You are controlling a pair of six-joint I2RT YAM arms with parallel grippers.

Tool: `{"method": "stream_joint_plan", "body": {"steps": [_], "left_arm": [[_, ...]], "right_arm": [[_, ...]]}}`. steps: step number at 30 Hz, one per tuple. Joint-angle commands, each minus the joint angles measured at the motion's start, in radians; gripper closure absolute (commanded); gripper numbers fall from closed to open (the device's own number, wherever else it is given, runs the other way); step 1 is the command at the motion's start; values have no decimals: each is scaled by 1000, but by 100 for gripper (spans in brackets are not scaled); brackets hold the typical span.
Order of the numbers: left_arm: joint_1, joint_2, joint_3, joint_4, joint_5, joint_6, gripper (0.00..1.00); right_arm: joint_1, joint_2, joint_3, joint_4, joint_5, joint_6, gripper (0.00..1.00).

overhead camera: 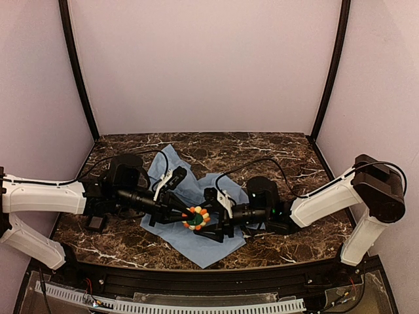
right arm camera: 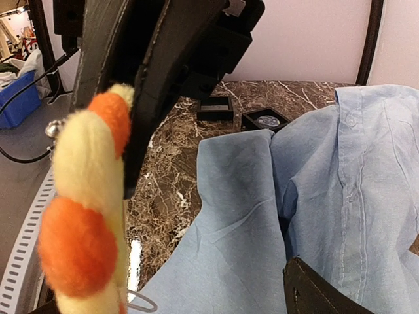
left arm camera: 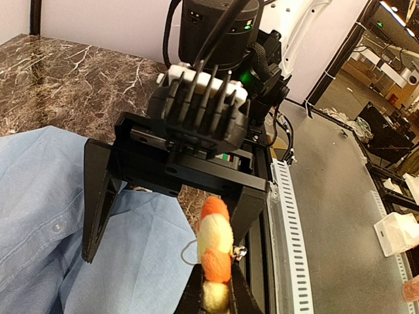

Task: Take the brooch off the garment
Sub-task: Close the brooch.

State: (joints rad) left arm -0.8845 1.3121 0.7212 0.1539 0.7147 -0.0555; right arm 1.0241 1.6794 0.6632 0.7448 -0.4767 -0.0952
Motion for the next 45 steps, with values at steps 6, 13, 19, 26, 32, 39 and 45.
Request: {"method": "stream_joint_plan", "body": {"steps": [6,13,19,26,32,39,45], "left_arm": [[-4,-25,16,12,8,4,99],[-3,-24,15,9,3,5,99],[-4,-23,17,9,6,5,99],[-4,-21,17,10,14,8,99],[-4,-21,17,12,19,6,99],[-4,-20,17,13,24,4,99],[-4,-22,17,14,25,4,99]], "right_arm": [[13,-12,-28,147,-2,54,16],[14,-4,-19,185,-78,79,16],[13,-5,-12,194,-94,93,19],[14,0,-8,208,-101,95,30],[14,5,-10,237,-104,134,36],[14,8,-11,251,-112,149,42],[13,10,-14,266,-120,163,46]]}}
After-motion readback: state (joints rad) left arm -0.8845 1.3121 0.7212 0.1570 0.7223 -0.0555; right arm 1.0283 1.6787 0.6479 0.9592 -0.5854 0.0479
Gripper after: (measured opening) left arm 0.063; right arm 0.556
